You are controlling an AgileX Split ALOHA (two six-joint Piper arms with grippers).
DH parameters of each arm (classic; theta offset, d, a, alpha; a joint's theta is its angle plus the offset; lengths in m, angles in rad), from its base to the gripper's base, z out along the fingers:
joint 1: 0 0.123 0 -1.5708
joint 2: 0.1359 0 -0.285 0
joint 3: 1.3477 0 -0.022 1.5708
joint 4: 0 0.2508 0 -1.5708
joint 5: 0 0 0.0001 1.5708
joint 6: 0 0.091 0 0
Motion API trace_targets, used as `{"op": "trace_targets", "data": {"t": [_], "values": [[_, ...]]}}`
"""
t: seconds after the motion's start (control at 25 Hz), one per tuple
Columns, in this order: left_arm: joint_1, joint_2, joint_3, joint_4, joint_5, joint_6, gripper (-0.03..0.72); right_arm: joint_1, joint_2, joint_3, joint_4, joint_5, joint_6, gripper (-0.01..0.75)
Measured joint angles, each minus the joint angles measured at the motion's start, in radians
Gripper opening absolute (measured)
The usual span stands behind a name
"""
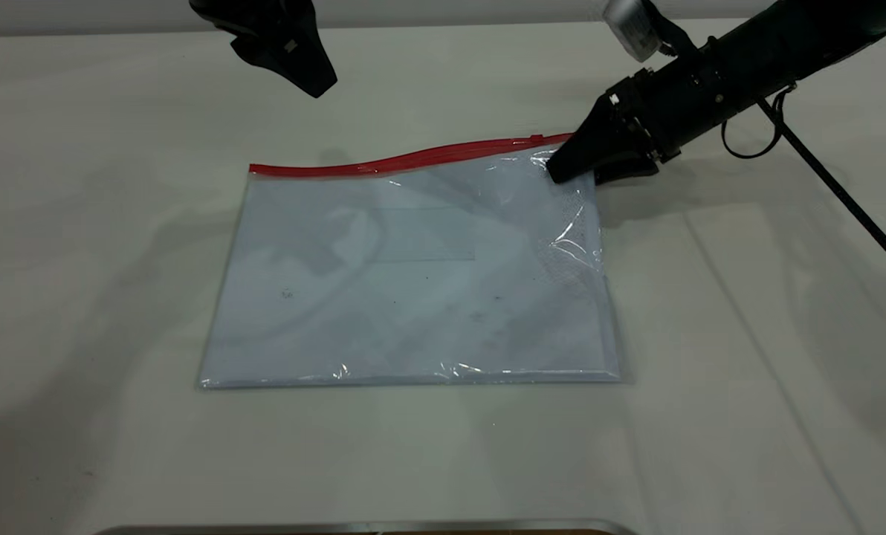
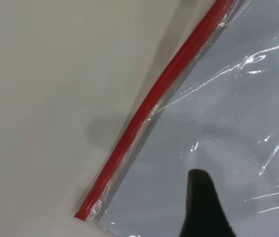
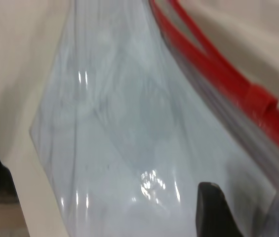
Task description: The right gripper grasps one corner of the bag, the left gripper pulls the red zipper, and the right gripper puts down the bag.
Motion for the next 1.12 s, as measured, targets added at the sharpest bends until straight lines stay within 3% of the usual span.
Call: {"op": "trace_targets", "data": {"t": [0.12, 0.32, 0.68, 0.84, 1.12], "values": [[0.000, 0.000, 0.000, 0.000, 0.000, 0.000, 0.518, 0.004, 0.000, 0.000, 0.040, -0.009, -0.023, 0.342], [0.000, 0.000, 0.000, -0.021, 0.005, -0.001, 0.518, 0.005, 0.000, 0.000, 0.052, 0.015, -0.083, 0.038], [-0.009, 0.020, -0.008, -0.090, 0.041, 0.016, 0.518, 0.014, -0.047, 0.000, 0.047, 0.057, -0.367, 0.033], [-0.029, 0.047, -0.088, -0.090, 0.068, 0.019, 0.518, 0.043, -0.101, 0.000, 0.033, 0.060, -0.464, 0.033], [-0.059, 0.174, -0.302, -0.091, 0.231, 0.102, 0.518, 0.098, -0.131, 0.000, -0.019, 0.059, -0.544, 0.033]]}}
